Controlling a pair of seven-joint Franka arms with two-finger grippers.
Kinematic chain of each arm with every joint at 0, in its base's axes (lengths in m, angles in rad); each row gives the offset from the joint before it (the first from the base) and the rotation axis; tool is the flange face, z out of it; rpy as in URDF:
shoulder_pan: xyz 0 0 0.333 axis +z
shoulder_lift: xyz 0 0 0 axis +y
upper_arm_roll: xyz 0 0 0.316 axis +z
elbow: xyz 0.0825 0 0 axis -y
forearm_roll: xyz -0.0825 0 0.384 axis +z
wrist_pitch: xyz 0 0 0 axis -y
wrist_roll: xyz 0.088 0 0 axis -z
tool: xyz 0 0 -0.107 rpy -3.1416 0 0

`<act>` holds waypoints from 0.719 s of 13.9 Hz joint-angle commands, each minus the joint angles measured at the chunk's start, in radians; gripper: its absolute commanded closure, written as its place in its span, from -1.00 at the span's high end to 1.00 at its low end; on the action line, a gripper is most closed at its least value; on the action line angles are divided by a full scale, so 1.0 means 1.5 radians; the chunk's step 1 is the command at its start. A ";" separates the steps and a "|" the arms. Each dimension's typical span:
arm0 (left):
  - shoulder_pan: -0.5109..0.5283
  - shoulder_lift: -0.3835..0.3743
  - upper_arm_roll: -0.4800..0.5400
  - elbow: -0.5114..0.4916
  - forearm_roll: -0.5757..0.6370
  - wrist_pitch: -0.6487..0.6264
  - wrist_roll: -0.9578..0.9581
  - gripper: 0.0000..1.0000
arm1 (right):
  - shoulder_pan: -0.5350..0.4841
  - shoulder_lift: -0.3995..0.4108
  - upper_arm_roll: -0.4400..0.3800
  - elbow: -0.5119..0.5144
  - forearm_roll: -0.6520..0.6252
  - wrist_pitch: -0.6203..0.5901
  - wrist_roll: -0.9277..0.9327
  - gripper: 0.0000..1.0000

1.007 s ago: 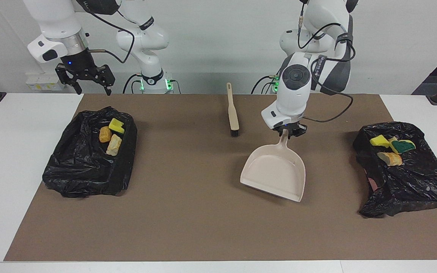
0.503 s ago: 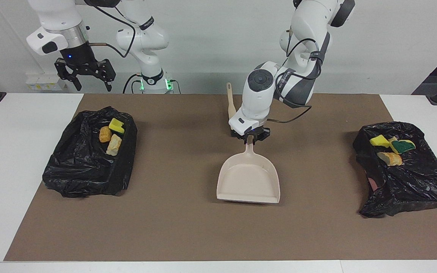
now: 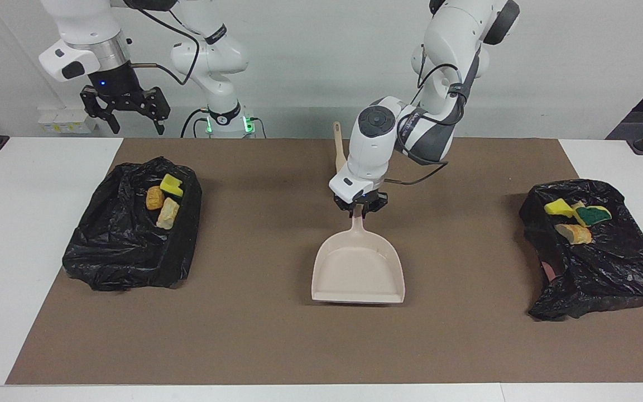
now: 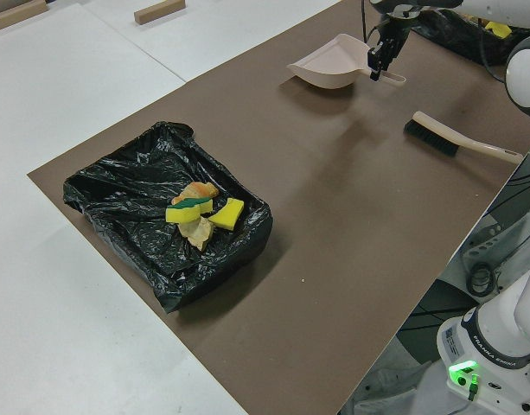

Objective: Sweep and dump trash in bin
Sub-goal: 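Set the empty dustpan down mid-table with the left gripper and release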

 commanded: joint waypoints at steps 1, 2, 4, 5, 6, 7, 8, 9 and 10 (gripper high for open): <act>-0.014 0.014 0.005 0.027 -0.009 -0.003 -0.011 -0.93 | -0.009 -0.003 0.006 0.001 0.011 -0.014 -0.024 1.00; -0.017 0.013 0.006 0.027 -0.009 -0.005 -0.011 -0.65 | -0.009 -0.003 0.006 0.001 0.011 -0.015 -0.024 1.00; -0.023 0.012 0.006 0.023 -0.009 -0.004 -0.012 0.04 | -0.010 -0.004 0.006 0.000 0.012 -0.015 -0.025 1.00; -0.024 0.011 0.006 0.024 -0.007 -0.013 -0.012 0.32 | -0.010 -0.004 0.006 0.000 0.012 -0.014 -0.025 1.00; -0.025 0.008 0.007 0.024 -0.004 -0.015 -0.012 0.59 | -0.010 -0.004 0.006 0.000 0.012 -0.015 -0.025 1.00; -0.024 0.006 0.007 0.023 -0.003 -0.018 -0.012 0.85 | -0.009 -0.004 0.006 0.000 0.012 -0.015 -0.025 1.00; -0.025 0.002 0.010 0.022 -0.002 -0.028 -0.012 1.00 | -0.010 -0.004 0.006 0.000 0.012 -0.015 -0.025 1.00; -0.024 -0.013 0.016 0.018 -0.002 -0.043 -0.009 1.00 | -0.010 -0.004 0.006 0.000 0.012 -0.015 -0.025 1.00; -0.024 -0.033 0.033 0.005 -0.002 -0.051 -0.003 1.00 | -0.010 -0.004 0.006 0.000 0.012 -0.015 -0.026 1.00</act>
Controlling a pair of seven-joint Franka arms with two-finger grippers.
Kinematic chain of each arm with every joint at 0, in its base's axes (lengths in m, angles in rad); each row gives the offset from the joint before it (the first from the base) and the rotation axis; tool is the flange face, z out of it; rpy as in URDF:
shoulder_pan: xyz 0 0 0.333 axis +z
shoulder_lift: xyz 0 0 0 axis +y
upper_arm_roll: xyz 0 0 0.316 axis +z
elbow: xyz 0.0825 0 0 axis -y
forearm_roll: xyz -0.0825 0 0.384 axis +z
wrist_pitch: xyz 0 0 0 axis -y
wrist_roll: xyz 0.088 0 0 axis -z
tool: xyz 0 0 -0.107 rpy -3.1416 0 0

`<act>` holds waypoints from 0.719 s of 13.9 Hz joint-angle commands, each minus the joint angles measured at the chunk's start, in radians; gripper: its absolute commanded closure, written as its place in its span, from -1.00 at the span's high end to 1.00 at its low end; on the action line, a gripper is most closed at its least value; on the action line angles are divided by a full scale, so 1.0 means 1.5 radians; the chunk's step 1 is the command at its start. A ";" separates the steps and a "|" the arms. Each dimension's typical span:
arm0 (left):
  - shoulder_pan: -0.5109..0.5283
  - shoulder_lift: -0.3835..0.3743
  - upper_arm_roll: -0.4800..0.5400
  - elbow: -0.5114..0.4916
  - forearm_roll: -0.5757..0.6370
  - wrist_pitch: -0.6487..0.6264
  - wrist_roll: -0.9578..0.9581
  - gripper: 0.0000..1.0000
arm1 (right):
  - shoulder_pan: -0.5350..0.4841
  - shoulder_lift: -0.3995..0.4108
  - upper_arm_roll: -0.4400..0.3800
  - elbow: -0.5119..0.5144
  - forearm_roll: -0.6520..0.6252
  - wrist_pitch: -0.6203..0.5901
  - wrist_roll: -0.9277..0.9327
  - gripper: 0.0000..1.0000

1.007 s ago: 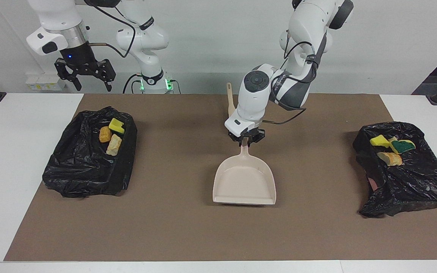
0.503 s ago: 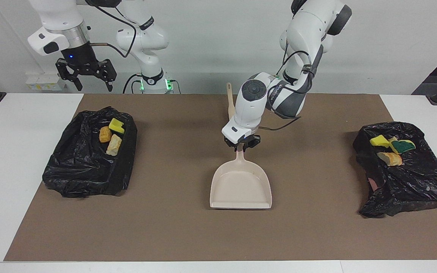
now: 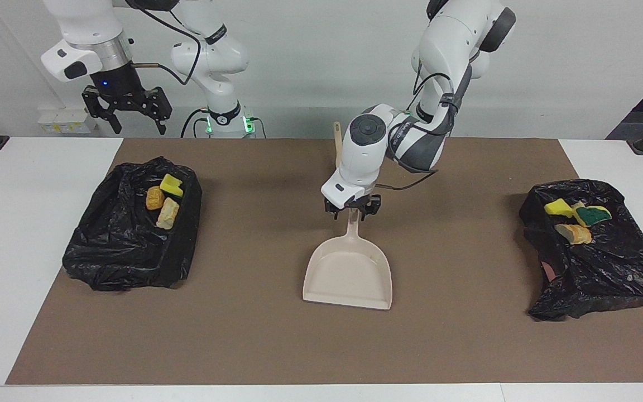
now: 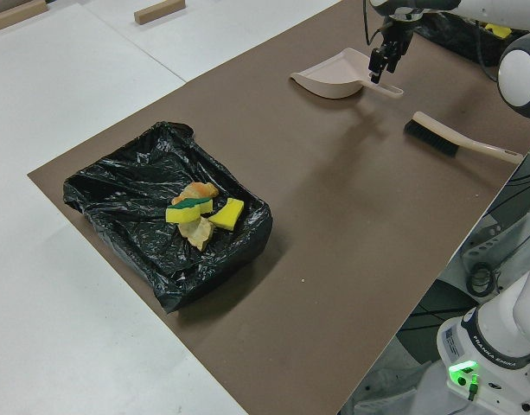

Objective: Sweep and dump trash in bin
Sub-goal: 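Set the empty dustpan down mid-table with the left gripper and release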

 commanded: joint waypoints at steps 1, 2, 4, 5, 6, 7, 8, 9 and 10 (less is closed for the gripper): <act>-0.010 -0.067 0.061 -0.026 -0.002 -0.040 0.009 1.00 | -0.010 -0.004 0.004 0.000 0.012 -0.015 -0.026 1.00; -0.021 -0.089 0.089 -0.044 -0.003 -0.046 0.031 1.00 | -0.010 -0.004 0.004 0.000 0.012 -0.015 -0.026 1.00; -0.023 -0.160 0.147 -0.094 -0.010 -0.048 0.130 1.00 | -0.010 -0.004 0.004 -0.001 0.012 -0.016 -0.025 1.00; -0.023 -0.201 0.176 -0.120 -0.010 -0.054 0.174 1.00 | -0.010 -0.005 0.004 -0.003 0.012 -0.015 -0.025 1.00; -0.023 -0.241 0.204 -0.142 -0.010 -0.063 0.212 1.00 | -0.010 -0.007 0.004 -0.004 0.012 -0.015 -0.024 1.00; -0.023 -0.274 0.230 -0.153 -0.010 -0.078 0.257 1.00 | -0.009 -0.007 0.004 -0.004 0.012 -0.014 -0.023 1.00; -0.023 -0.297 0.258 -0.153 -0.013 -0.109 0.292 1.00 | -0.009 -0.007 0.004 -0.004 0.012 -0.014 -0.024 1.00; -0.022 -0.320 0.285 -0.149 -0.032 -0.133 0.331 1.00 | -0.009 -0.007 0.004 -0.004 0.012 -0.013 -0.024 1.00; -0.022 -0.348 0.310 -0.149 -0.042 -0.160 0.367 1.00 | -0.010 -0.007 0.004 -0.004 0.012 -0.013 -0.025 1.00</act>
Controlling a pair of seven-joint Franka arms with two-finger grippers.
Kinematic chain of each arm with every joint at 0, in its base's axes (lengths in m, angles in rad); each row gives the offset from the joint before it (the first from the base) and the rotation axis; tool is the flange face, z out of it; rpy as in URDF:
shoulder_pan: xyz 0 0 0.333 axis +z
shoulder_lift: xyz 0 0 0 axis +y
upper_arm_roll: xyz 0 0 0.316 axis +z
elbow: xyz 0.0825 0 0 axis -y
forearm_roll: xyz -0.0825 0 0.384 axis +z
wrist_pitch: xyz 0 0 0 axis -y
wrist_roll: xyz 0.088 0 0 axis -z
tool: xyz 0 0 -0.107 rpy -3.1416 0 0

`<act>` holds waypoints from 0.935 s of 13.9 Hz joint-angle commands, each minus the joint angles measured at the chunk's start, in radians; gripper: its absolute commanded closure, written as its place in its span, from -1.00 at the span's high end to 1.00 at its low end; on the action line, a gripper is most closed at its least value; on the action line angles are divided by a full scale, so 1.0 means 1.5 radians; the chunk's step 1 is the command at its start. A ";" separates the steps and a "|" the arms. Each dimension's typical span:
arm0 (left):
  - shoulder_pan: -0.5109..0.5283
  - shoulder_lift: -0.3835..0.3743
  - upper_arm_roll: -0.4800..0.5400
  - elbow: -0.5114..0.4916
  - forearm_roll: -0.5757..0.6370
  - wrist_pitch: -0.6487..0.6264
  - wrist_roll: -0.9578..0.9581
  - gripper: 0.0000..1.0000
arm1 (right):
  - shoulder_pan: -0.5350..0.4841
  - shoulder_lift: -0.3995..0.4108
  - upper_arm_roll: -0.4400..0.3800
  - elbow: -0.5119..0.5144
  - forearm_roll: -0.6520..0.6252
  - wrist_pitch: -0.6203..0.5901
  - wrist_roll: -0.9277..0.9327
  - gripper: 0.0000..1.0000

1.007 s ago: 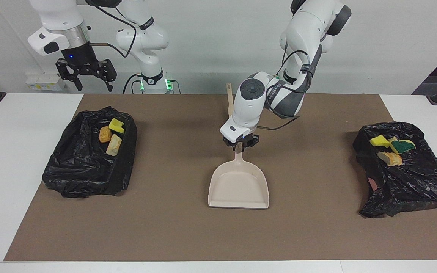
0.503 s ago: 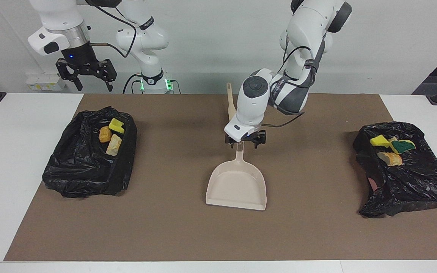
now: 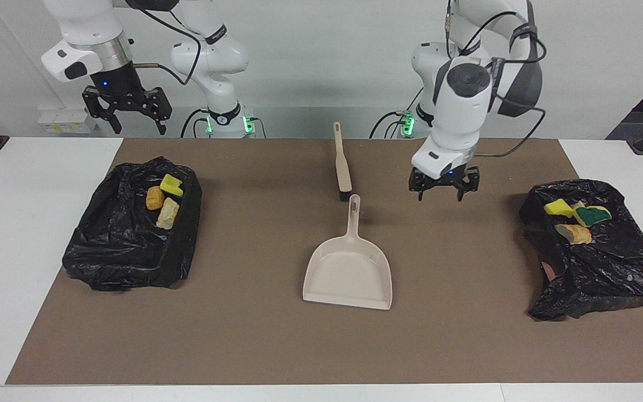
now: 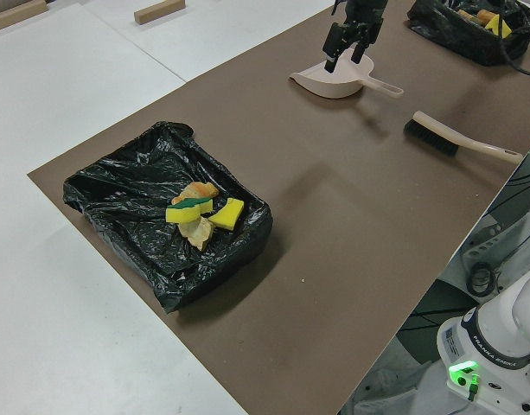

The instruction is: Sweep and dump trash in bin

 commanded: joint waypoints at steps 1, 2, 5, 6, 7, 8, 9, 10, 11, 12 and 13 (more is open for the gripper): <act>-0.007 -0.091 0.063 -0.037 -0.026 -0.055 0.079 1.00 | -0.009 -0.007 0.004 -0.003 0.012 -0.012 -0.025 1.00; -0.001 -0.109 0.084 -0.030 -0.035 -0.068 0.101 1.00 | -0.010 -0.007 0.004 -0.004 0.012 -0.012 -0.026 1.00; 0.017 -0.129 0.127 0.054 -0.056 -0.149 0.187 1.00 | -0.010 -0.011 0.004 -0.010 0.012 -0.014 -0.028 1.00; 0.033 -0.119 0.131 0.096 -0.062 -0.176 0.216 1.00 | -0.012 -0.012 0.000 -0.010 0.016 -0.017 -0.033 1.00; 0.044 -0.095 0.132 0.128 -0.061 -0.200 0.225 1.00 | -0.016 -0.012 -0.002 -0.010 0.020 -0.018 -0.047 1.00; 0.046 -0.074 0.132 0.160 -0.062 -0.224 0.227 1.00 | -0.018 -0.013 -0.006 -0.012 0.023 -0.018 -0.053 1.00; 0.047 -0.051 0.131 0.199 -0.065 -0.243 0.227 1.00 | -0.018 -0.017 -0.006 -0.017 0.025 -0.018 -0.053 1.00; 0.051 -0.034 0.132 0.232 -0.078 -0.259 0.227 1.00 | -0.018 -0.017 -0.006 -0.018 0.029 -0.017 -0.053 1.00; 0.059 -0.029 0.134 0.240 -0.099 -0.263 0.226 1.00 | -0.018 -0.017 -0.007 -0.019 0.029 -0.017 -0.053 1.00; 0.059 -0.031 0.132 0.238 -0.100 -0.259 0.226 1.00 | -0.018 -0.017 -0.007 -0.019 0.030 -0.017 -0.053 1.00; 0.059 -0.034 0.132 0.238 -0.102 -0.254 0.226 1.00 | -0.018 -0.017 -0.007 -0.019 0.030 -0.017 -0.053 1.00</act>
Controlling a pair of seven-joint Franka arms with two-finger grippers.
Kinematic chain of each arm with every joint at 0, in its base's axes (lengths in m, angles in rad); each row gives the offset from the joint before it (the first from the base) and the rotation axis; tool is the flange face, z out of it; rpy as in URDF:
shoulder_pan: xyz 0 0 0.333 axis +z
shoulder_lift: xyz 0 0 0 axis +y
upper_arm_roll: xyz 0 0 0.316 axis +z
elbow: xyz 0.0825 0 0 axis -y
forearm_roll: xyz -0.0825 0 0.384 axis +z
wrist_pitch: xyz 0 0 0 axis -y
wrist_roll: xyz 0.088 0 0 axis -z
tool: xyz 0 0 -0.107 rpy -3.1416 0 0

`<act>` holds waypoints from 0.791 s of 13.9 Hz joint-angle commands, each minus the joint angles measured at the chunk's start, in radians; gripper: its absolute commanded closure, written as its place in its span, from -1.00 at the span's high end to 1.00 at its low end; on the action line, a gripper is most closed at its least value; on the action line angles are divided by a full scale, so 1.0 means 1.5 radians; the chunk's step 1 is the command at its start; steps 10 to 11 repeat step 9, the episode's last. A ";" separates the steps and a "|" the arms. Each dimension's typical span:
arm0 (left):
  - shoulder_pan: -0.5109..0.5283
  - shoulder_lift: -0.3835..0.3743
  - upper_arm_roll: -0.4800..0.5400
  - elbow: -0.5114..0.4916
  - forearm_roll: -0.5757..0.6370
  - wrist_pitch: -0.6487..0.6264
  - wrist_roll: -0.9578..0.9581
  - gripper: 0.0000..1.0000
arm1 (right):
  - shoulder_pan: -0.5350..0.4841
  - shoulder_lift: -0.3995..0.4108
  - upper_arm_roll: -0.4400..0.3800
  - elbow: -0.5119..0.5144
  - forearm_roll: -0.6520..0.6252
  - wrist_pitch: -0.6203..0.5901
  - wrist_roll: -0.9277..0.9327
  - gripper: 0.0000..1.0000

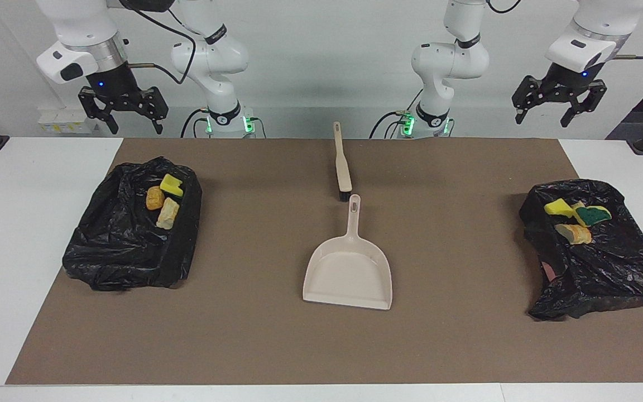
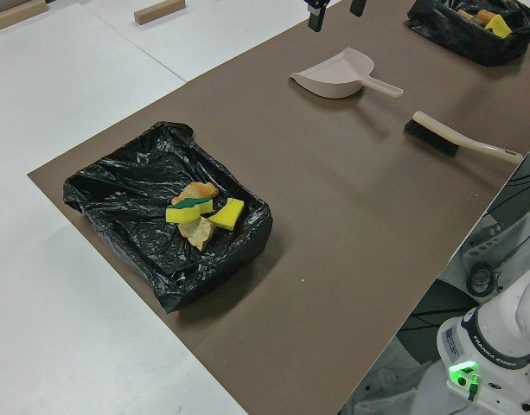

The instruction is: Sweep and dump trash in bin

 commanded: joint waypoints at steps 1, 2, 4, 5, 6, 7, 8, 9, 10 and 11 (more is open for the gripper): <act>0.013 0.013 -0.003 0.031 -0.016 -0.015 0.009 1.00 | -0.013 -0.015 0.003 -0.013 0.021 -0.011 -0.021 1.00; 0.013 0.008 -0.002 0.027 -0.016 -0.011 0.008 1.00 | -0.013 -0.016 0.003 -0.014 0.021 -0.011 -0.022 1.00; 0.013 0.009 -0.002 0.027 -0.016 -0.012 0.006 1.00 | -0.012 -0.016 0.003 -0.015 0.020 -0.011 -0.020 1.00; 0.013 0.010 -0.002 0.027 -0.016 -0.013 0.006 1.00 | -0.012 -0.016 0.003 -0.015 0.020 -0.011 -0.019 1.00; 0.013 0.010 -0.002 0.027 -0.016 -0.015 0.005 1.00 | -0.012 -0.017 0.003 -0.015 0.020 -0.011 -0.016 1.00; 0.013 0.010 -0.002 0.027 -0.015 -0.016 0.005 1.00 | -0.012 -0.017 0.003 -0.015 0.020 -0.011 -0.016 1.00; 0.013 0.010 -0.002 0.027 -0.014 -0.018 0.005 1.00 | -0.012 -0.017 0.003 -0.015 0.020 -0.011 -0.016 1.00; 0.013 0.010 -0.002 0.027 -0.014 -0.017 0.005 1.00 | -0.012 -0.017 0.003 -0.015 0.019 -0.011 -0.016 1.00; 0.013 0.010 -0.002 0.027 -0.014 -0.017 0.005 1.00 | -0.012 -0.017 0.003 -0.015 0.019 -0.011 -0.016 1.00; 0.013 0.010 -0.002 0.027 -0.014 -0.017 0.005 1.00 | -0.012 -0.017 0.003 -0.015 0.019 -0.011 -0.016 1.00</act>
